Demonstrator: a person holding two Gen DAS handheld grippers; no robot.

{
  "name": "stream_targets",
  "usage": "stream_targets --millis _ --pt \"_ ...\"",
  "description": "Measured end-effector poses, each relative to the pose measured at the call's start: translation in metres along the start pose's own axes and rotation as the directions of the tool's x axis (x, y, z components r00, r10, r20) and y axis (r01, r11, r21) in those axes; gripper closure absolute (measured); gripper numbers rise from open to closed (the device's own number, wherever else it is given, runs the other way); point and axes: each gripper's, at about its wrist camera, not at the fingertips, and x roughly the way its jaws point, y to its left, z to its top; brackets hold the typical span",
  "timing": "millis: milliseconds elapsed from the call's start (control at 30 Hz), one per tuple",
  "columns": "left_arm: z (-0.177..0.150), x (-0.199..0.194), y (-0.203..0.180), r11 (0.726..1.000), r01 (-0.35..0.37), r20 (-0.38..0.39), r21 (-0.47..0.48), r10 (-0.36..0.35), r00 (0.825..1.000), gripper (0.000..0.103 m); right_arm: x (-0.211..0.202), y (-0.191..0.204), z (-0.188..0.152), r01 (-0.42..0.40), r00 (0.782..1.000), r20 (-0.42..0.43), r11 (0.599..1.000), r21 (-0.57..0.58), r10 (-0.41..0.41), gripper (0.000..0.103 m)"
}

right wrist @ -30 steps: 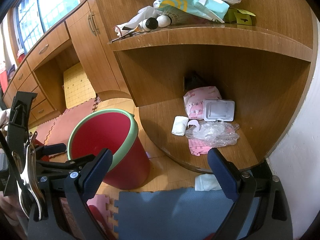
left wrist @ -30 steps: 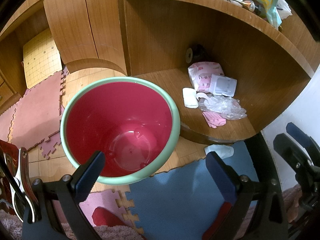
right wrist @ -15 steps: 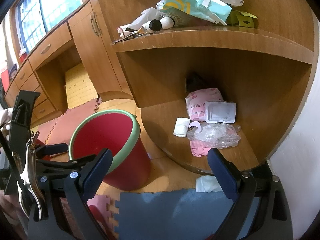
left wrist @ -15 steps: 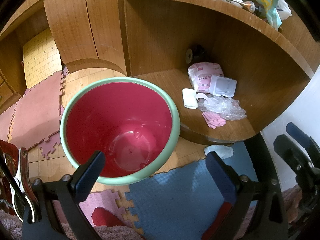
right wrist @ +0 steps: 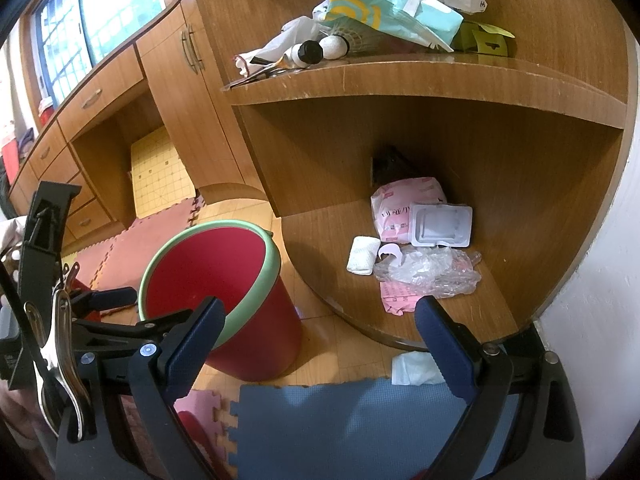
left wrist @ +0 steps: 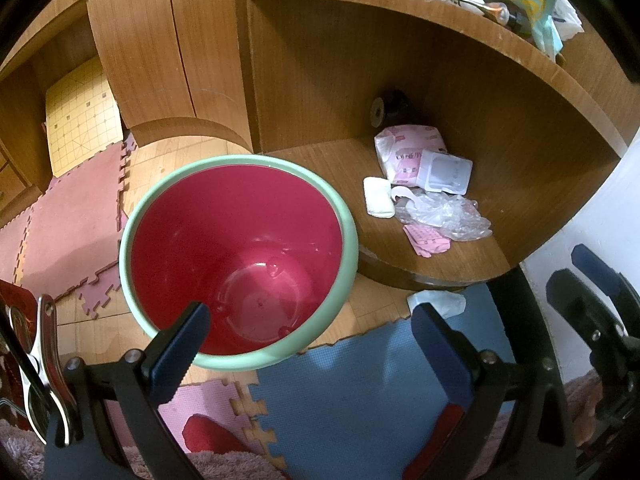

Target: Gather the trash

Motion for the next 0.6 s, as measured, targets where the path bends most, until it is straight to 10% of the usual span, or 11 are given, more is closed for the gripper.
stream_targets --millis 600 --pt "0.014 -0.028 -0.019 0.999 -0.010 0.042 -0.052 0.012 0.999 0.001 -0.014 -0.007 0.002 0.011 0.999 0.044 1.000 0.007 -0.011 0.005"
